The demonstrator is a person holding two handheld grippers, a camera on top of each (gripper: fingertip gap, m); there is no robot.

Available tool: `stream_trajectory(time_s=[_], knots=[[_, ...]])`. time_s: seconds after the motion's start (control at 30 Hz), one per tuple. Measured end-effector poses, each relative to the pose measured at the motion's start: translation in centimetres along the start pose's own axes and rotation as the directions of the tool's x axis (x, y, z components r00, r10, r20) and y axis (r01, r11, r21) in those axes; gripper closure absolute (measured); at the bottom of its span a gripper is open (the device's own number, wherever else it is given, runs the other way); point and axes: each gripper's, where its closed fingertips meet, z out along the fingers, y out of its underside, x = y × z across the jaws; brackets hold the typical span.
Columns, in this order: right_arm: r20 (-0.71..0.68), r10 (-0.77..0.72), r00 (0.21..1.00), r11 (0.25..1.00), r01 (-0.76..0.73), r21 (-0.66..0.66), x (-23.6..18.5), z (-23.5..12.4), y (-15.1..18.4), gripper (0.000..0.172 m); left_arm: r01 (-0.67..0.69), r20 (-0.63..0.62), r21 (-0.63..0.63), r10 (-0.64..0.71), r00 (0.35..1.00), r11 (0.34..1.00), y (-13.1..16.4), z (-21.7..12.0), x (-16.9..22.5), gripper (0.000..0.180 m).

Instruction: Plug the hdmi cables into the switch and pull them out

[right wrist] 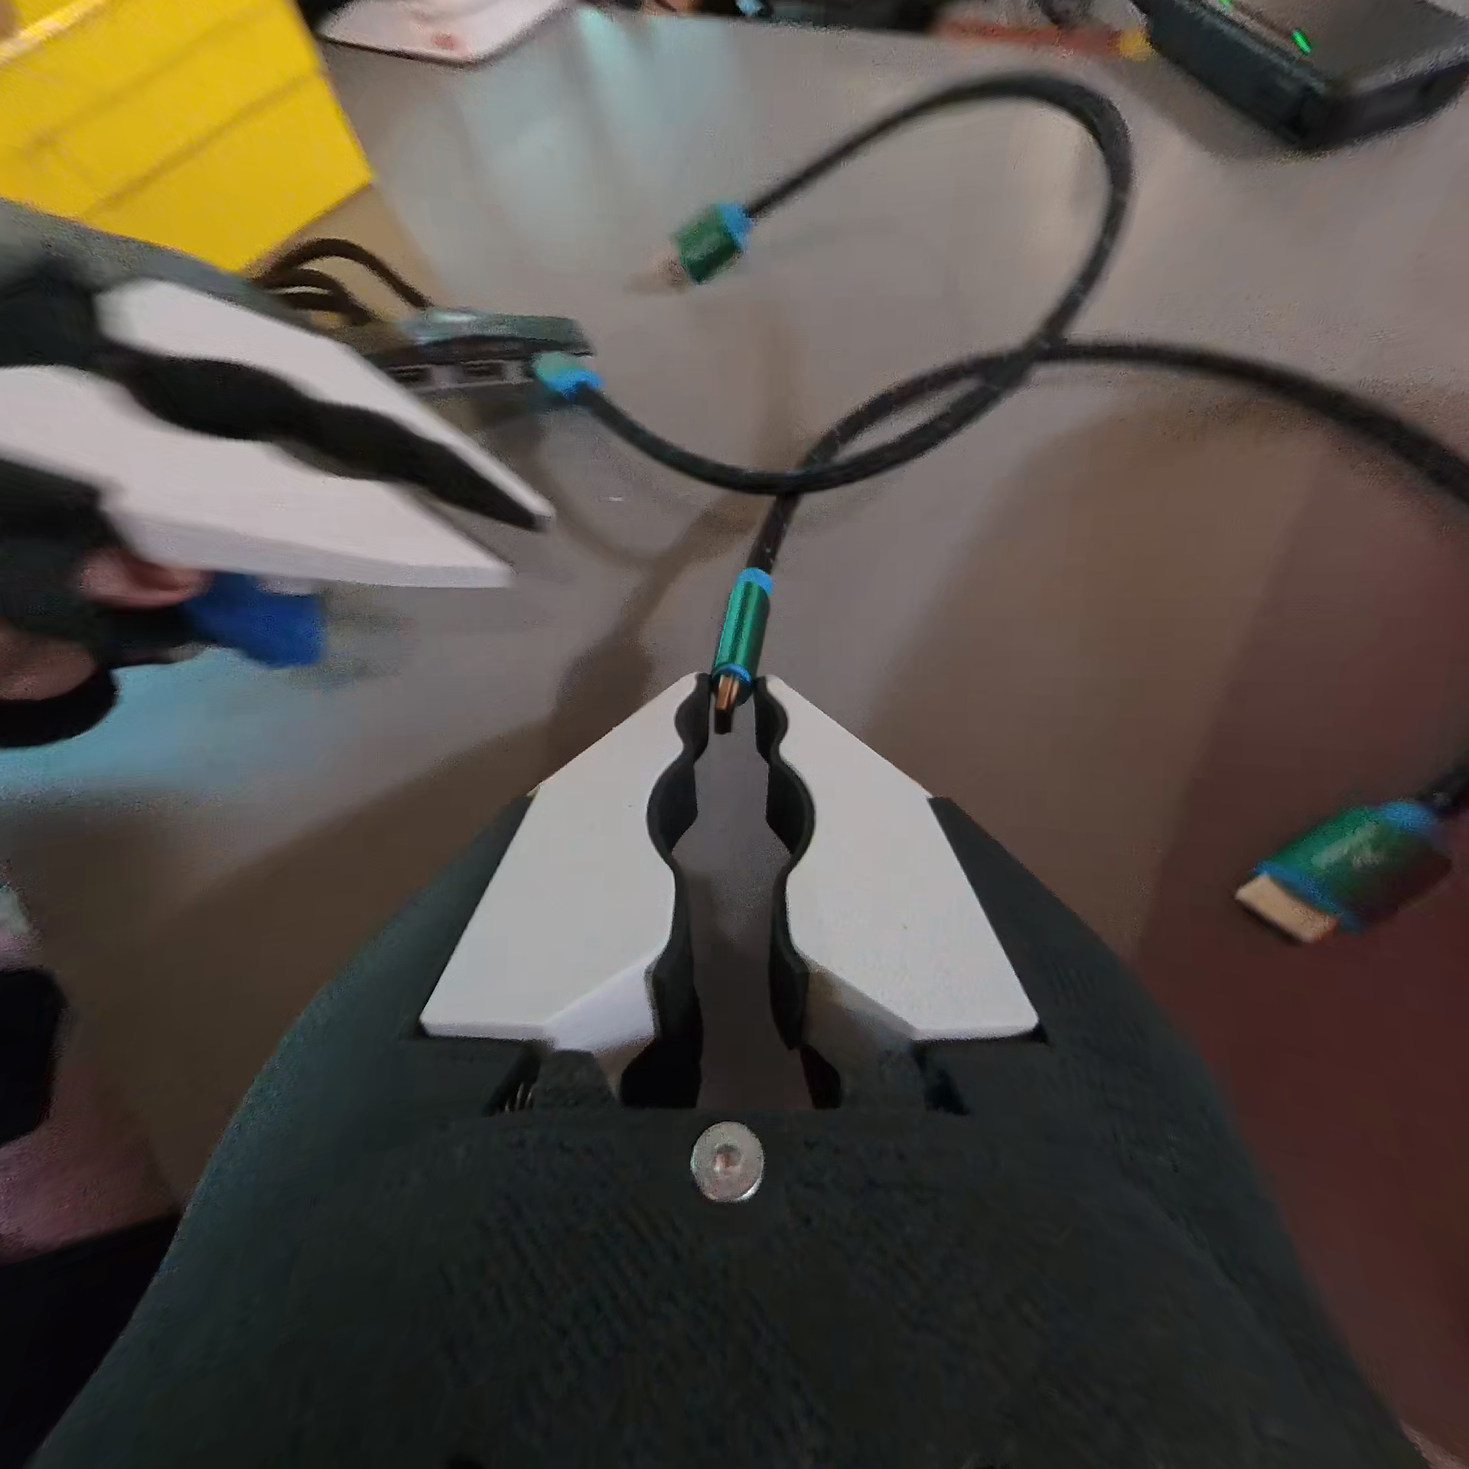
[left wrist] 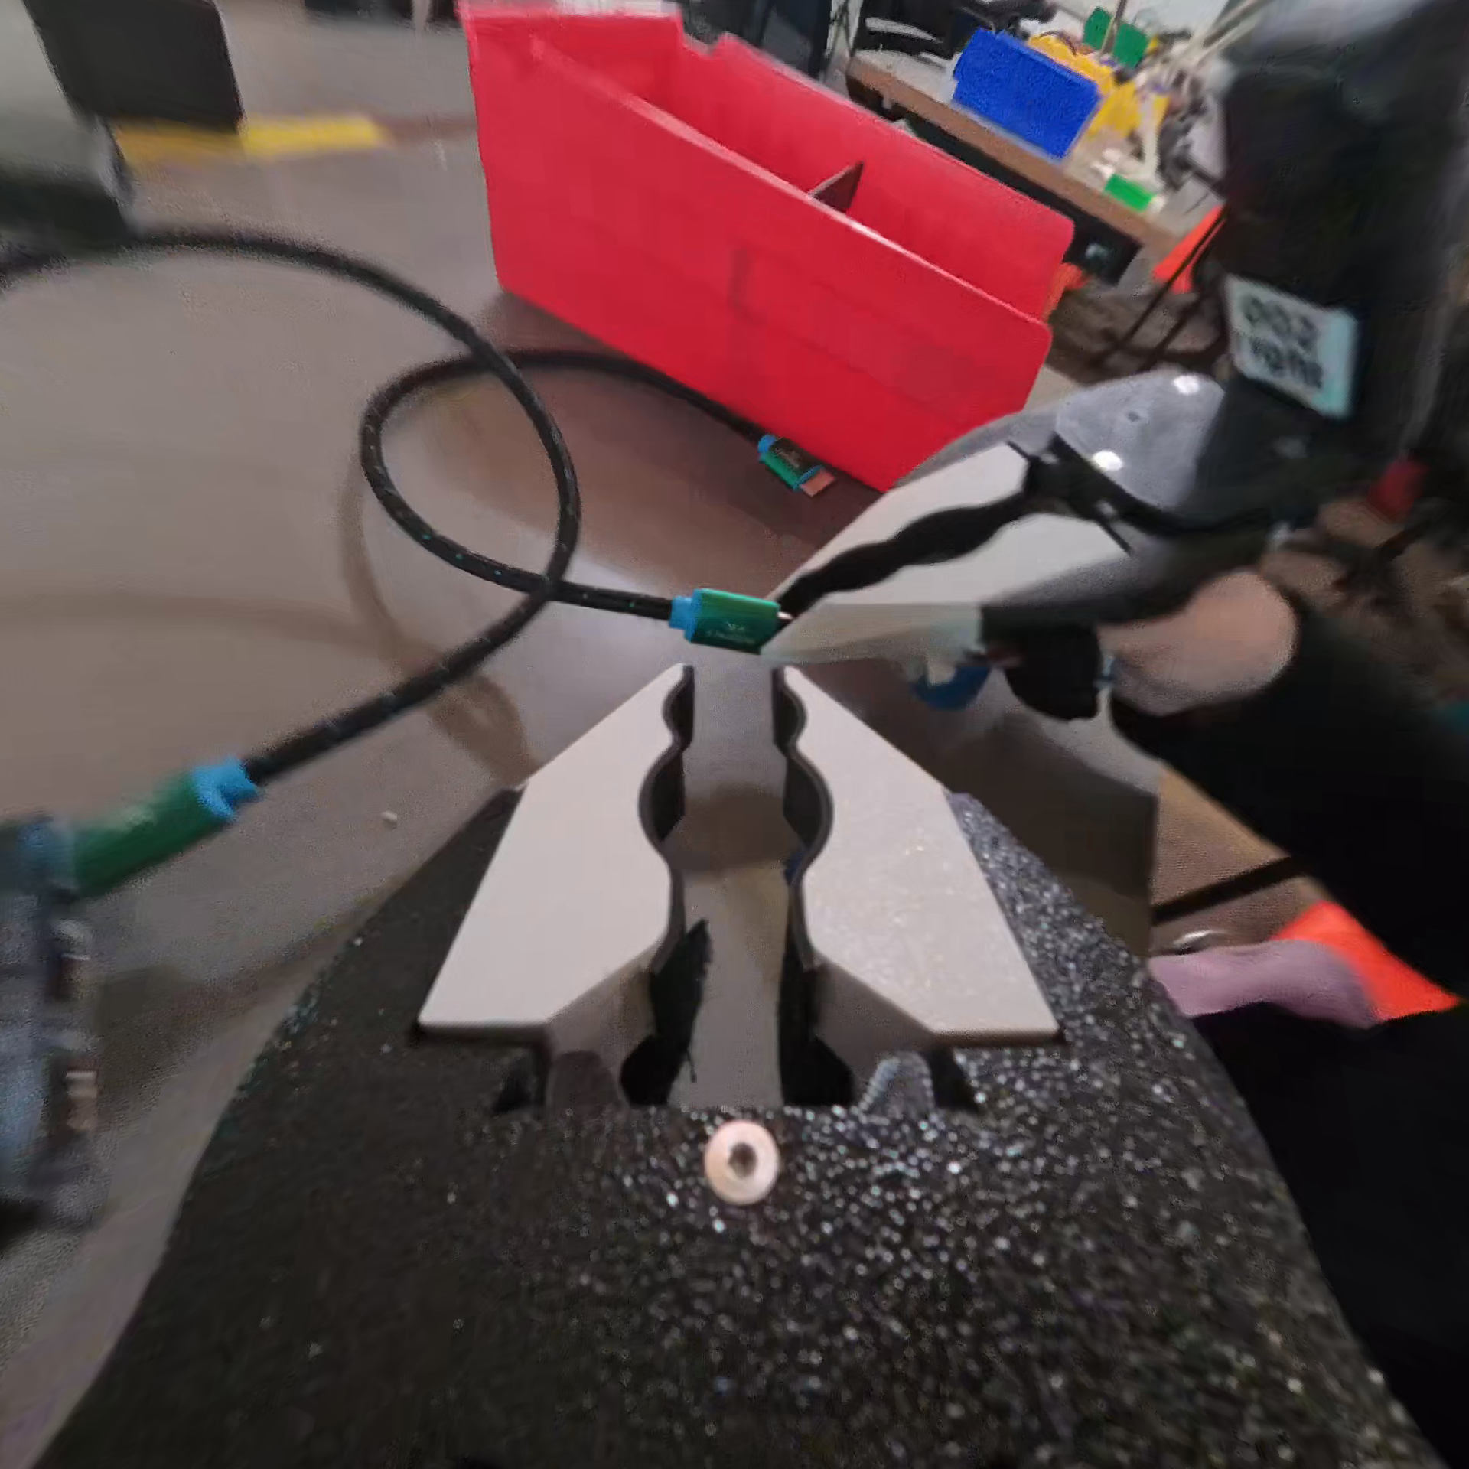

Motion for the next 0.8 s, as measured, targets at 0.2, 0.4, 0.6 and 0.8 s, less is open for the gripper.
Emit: stream_trajectory(time_s=[0.2,0.4,0.6,0.8], knots=[[0.118,-0.201,0.973,0.975,0.187,0.116,-3.5,-1.0,-0.4,0.163,0.310,-0.112,-0.036,-0.312,0.944,0.950,0.6,1.4,-0.1,0.139],[0.132,-0.408,0.904,0.905,0.380,0.192,-4.2,-2.0,-0.3,0.161,0.524,-0.277,-0.023,-0.509,0.815,0.851,-0.1,0.6,0.0,0.169],[0.024,-0.624,0.781,0.767,0.607,0.206,-4.9,-2.1,-0.1,0.160,0.537,-0.254,0.002,-0.519,0.817,0.844,-0.1,0.9,-0.7,0.165],[0.438,-0.178,0.881,0.950,0.039,0.308,-5.9,-3.8,-2.5,0.129,0.206,-0.360,0.063,-0.170,0.917,0.977,-2.4,-0.7,2.1,0.177]])
